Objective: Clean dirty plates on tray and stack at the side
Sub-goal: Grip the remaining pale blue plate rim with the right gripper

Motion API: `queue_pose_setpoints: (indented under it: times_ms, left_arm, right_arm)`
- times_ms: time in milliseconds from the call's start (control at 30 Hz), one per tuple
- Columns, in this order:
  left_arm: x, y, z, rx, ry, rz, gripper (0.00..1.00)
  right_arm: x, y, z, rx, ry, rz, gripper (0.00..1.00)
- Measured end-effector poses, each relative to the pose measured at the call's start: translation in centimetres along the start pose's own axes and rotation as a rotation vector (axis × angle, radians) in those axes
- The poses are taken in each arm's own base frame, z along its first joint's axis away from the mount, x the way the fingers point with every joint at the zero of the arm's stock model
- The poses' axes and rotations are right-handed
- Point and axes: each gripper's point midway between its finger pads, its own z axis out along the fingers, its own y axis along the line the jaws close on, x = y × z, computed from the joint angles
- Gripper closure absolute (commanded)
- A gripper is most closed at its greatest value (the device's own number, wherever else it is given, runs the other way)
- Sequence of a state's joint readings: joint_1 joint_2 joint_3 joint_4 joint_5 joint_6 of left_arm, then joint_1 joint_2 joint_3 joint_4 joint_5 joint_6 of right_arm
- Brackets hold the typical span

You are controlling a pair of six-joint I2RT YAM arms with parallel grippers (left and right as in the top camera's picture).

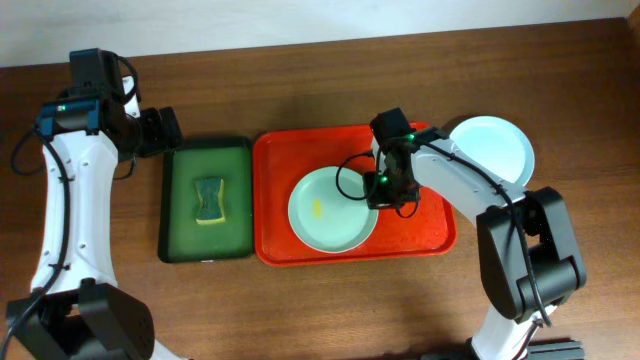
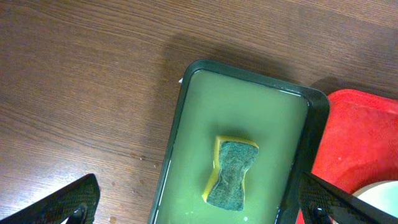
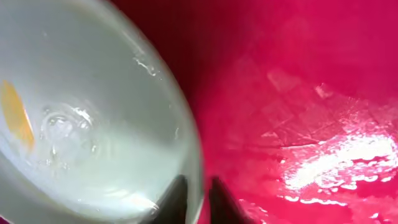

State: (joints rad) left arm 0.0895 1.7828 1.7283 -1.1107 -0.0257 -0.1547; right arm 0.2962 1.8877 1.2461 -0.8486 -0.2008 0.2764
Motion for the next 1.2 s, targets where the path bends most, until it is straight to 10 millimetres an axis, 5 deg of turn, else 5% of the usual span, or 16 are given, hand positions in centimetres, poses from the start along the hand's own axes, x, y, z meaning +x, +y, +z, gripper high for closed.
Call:
queue_pose_setpoints:
  times_ms: [67,200,300,367,467,533,733,833,1067,1167,1200]
  left_arm:
    - [0.0,0.0,0.0,0.000,0.000,0.000,0.01]
    - [0.0,0.0,0.0,0.000,0.000,0.000,0.01]
    - [0.0,0.0,0.0,0.000,0.000,0.000,0.01]
    - [0.0,0.0,0.0,0.000,0.000,0.000,0.01]
    - [0.0,0.0,0.0,0.000,0.000,0.000,0.01]
    - [0.0,0.0,0.0,0.000,0.000,0.000,0.01]
    - [0.0,0.0,0.0,0.000,0.000,0.000,0.01]
    - [0.0,0.0,0.0,0.000,0.000,0.000,0.01]
    - [0.0,0.0,0.0,0.000,0.000,0.000,0.01]
    - [0.0,0.0,0.0,0.000,0.000,0.000,0.01]
    - [0.0,0.0,0.0,0.000,0.000,0.000,0.01]
  right_arm:
    - [0.4,-0.1,0.0,0.004,0.016,0.014,0.47]
    - [0.5,-0.2,0.0,0.006,0.019,0.017,0.48]
    - [0.9,-0.3,0.0,0.011,0.037,0.019,0.68]
    - [1.7,-0.5,0.0,0.021,0.069,0.030,0.73]
    - [2.3,-0.7,0.0,0.027,0.091,0.036,0.72]
    - [2.3,-0.7,0.0,0.028,0.093,0.036,0.60]
    - [2.6,-0.8,-0.1,0.031,0.105,0.039,0.59]
    - [2.6,-0.8,-0.1,0.031,0.105,0.045,0.46]
    - [3.4,-0.9,-0.2,0.036,0.137,0.057,0.57]
    - [3.5,-0.9,-0.1,0.035,0.139,0.074,0.37]
    - [3.5,-0.8,-0.2,0.035,0.140,0.077,0.18]
